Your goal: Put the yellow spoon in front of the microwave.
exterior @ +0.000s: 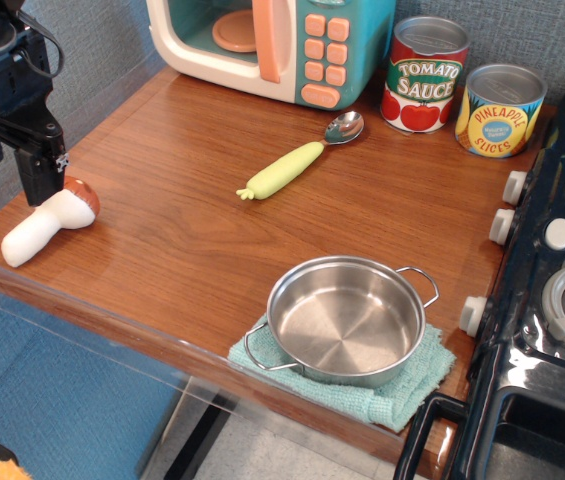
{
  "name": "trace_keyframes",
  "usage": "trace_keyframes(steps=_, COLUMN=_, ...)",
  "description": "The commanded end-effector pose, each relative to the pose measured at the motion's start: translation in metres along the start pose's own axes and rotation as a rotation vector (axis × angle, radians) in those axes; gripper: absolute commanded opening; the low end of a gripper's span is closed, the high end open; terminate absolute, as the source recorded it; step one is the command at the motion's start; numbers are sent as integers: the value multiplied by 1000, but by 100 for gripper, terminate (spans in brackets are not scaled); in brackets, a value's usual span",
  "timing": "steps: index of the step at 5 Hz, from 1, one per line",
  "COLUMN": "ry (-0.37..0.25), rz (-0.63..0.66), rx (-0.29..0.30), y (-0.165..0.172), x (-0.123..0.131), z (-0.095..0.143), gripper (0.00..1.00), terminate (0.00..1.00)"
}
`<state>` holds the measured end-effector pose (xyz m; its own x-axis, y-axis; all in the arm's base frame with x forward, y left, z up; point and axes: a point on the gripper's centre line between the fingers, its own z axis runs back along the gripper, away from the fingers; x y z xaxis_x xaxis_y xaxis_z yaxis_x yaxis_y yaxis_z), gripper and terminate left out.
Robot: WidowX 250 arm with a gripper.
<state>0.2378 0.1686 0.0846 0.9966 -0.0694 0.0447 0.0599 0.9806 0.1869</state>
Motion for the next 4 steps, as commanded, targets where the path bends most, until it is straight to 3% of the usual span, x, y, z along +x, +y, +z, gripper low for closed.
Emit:
trace_keyframes(steps=1, ry=0, rz=0, rx=0, y=0, x=0, z=0, gripper=100, terminate=0)
trace_keyframes(steps=3, ry=-90, rz=-148, rx=-72, y=-27, x=44, z=31, gripper=100, terminate=0)
trace_keyframes(steps=4, ry=-80, rz=-165, rx=-112, y=-51, x=90, z=29, gripper=100, terminate=0)
